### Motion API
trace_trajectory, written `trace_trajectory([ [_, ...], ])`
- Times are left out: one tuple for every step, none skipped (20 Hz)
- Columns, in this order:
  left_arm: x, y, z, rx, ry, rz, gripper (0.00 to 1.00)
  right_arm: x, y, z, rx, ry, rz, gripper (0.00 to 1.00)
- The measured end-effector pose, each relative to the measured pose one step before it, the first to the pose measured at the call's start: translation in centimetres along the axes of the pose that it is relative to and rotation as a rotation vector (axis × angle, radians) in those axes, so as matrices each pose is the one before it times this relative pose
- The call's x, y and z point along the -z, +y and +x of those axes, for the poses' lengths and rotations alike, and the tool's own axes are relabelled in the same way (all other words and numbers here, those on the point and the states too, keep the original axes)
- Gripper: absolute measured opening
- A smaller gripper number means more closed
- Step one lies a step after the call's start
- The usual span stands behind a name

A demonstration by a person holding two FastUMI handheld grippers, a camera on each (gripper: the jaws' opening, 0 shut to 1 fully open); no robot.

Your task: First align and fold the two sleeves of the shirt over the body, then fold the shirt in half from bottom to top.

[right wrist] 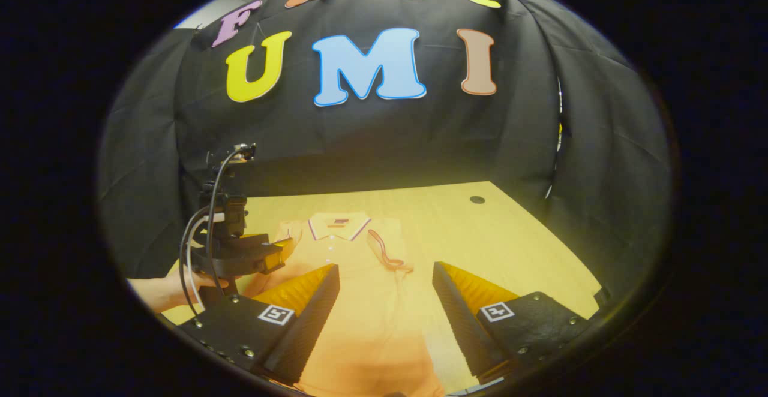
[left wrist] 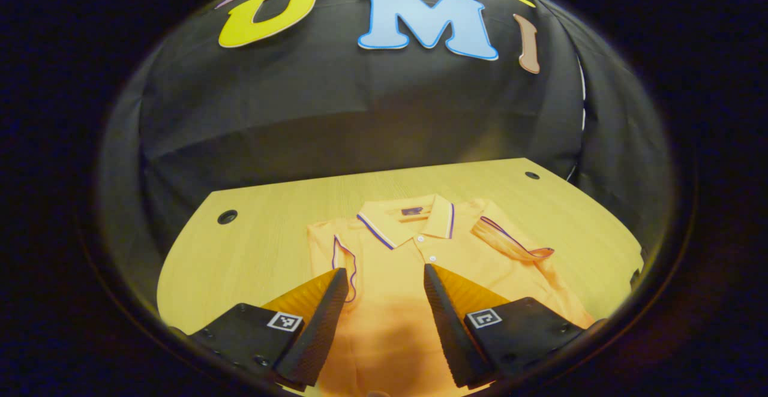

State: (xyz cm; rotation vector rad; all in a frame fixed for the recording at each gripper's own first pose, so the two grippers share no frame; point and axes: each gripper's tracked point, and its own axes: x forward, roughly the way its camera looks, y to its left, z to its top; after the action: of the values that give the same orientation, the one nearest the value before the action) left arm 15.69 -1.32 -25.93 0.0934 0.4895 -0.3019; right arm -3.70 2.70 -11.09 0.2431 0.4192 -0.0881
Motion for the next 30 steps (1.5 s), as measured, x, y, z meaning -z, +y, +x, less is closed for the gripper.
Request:
trace_trajectory([
  [0.224, -0.485, -1.12, -0.00118, -0.00656, 0.01386, 0.85, 0.467, -0.184, -0.364, -0.00678, 0.00405, 0.00343, 0.96],
  [0.314, -0.709, -1.214, 0.00515, -0.00168, 0.00425, 0.88, 0.412, -0.289, -0.327, -0.0021, 0.003, -0.00357, 0.96],
  [0.379, -0.464, -1.176, -0.00393, 0.00333, -0.00417, 0.91, 0.703, -0.382, -0.25, 0.00086, 0.00588, -0.00956, 0.96],
  [0.568, -0.714, -1.152, 0.00364, 0.00359, -0.00873, 0.94, 0.63, -0.359, -0.27, 0.00093, 0.00798, -0.0102, 0.97],
  [0.564, -0.491, -1.256, 0.00082, 0.0015, -0.0072, 0.96, 0.645, -0.302, -0.184, 0.00245, 0.00569, -0.00995, 0.97],
  [0.484, -0.3, -1.139, -0.00327, 0.00228, -0.00823, 0.96, 0.67, -0.365, -0.192, 0.00317, 0.00847, -0.0096, 0.97],
  [0.479, -0.379, -1.089, 0.0003, 0.0031, -0.01029, 0.96, 0.83, -0.294, -0.15, 0.00239, 0.01111, -0.00731, 0.97],
  [0.556, -0.44, -0.975, 0.00261, 0.00384, -0.01246, 0.96, 0.685, -0.229, -0.159, -0.00068, 0.01026, -0.00262, 0.97],
  [0.598, -0.368, -0.921, 0.00276, 0.0049, -0.01228, 0.96, 0.71, -0.171, -0.128, -0.00206, 0.01163, -0.00123, 0.97],
  [0.66, -0.256, -0.928, 0.0024, 0.00498, -0.00888, 0.96, 0.654, -0.11, -0.096, -0.00394, 0.01187, -0.00086, 0.97],
  [0.648, -0.022, -0.838, -0.00553, 0.00451, -0.00538, 0.96, 0.63, -0.068, -0.027, -0.0025, 0.01056, -0.00289, 0.97],
  [0.604, 0.117, -0.679, -0.00634, 0.00278, -0.00479, 0.96, 0.521, -0.1, -0.104, -0.00232, 0.01119, -0.00473, 0.97],
  [0.582, 0.162, -0.813, -0.01081, 0.00369, -0.0103, 0.96, 0.506, -0.045, -0.086, -0.00316, 0.00843, -0.00576, 0.97],
  [0.487, 0.137, -0.577, -0.00441, 0.00666, -0.01042, 0.96, 0.444, -0.106, -0.009, -0.00088, 0.00614, -0.00449, 0.94],
  [0.695, 0.197, -0.715, -0.00948, 0.0088, -0.01239, 0.96, 0.514, -0.012, -0.036, -0.00297, 0.00863, -0.00035, 0.97],
  [0.532, 0.327, -0.72, -0.00977, 0.00482, -0.01287, 0.95, 0.571, 0.014, -0.097, -0.004, 0.00997, 0.00497, 0.97],
  [0.433, 0.261, -0.832, -0.01053, 0.00461, -0.00988, 0.96, 0.654, 0.047, -0.045, -0.00374, 0.01008, 0.0064, 0.97],
  [0.509, 0.268, -0.667, -0.0088, 0.00772, -0.00688, 0.95, 0.709, -0.059, -0.069, -0.00247, 0.01406, 0.00369, 0.97],
  [0.502, 0.263, -0.67, -0.00952, 0.00718, -0.00405, 0.95, 0.749, -0.03, 0.071, -0.00179, 0.01286, 0.00147, 0.97],
  [0.57, 0.302, -0.548, -0.00684, 0.00692, -0.00335, 0.95, 0.625, -0.124, -0.055, 0.00021, 0.01247, 0.00109, 0.97],
  [0.474, 0.242, -0.575, -0.00437, 0.00324, -0.00163, 0.95, 0.791, -0.071, -0.069, -0.00069, 0.01195, 0.00147, 0.97],
  [0.561, 0.352, -0.473, -0.00815, 0.00673, 0.0033, 0.95, 0.694, -0.059, -0.098, -0.00232, 0.01192, 0.00264, 0.97],
  [0.699, 0.453, -0.567, -0.01282, 0.00985, 0.00549, 0.95, 0.779, 0.066, -0.161, -0.0062, 0.01243, 0.00248, 0.97],
  [0.823, 0.33, -0.518, -0.00896, 0.00698, 0.00092, 0.95, 0.727, 0.086, -0.116, -0.00709, 0.0135, 0.00103, 0.97],
  [0.82, 0.265, -0.634, -0.00743, 0.01024, -0.00139, 0.95, 0.891, 0.1, -0.03, -0.00873, 0.01385, -0.00229, 0.97],
  [0.913, 0.286, -0.45, -0.00999, 0.01503, -0.00149, 0.95, 0.818, 0.138, -0.022, -0.00782, 0.01581, -0.00453, 0.97],
  [0.949, 0.232, -0.541, -0.00635, 0.0147, -0.0013, 0.94, 0.814, 0.065, -0.139, -0.00879, 0.01545, -0.00063, 0.97],
  [0.689, -0.061, -0.535, 0.00084, 0.00704, -0.00362, 0.94, 0.715, 0.247, -0.088, -0.01401, 0.0143, 0.00187, 0.97],
  [0.735, -0.267, -0.619, 0.01129, 0.01254, -0.00403, 0.94, 0.719, 0.163, -0.071, -0.00964, 0.01309, 0.00185, 0.97],
  [0.925, -0.049, -0.466, 0.00498, 0.0108, -0.00331, 0.94, 0.534, 0.045, -0.064, -0.00777, 0.00996, -0.00233, 0.97],
])
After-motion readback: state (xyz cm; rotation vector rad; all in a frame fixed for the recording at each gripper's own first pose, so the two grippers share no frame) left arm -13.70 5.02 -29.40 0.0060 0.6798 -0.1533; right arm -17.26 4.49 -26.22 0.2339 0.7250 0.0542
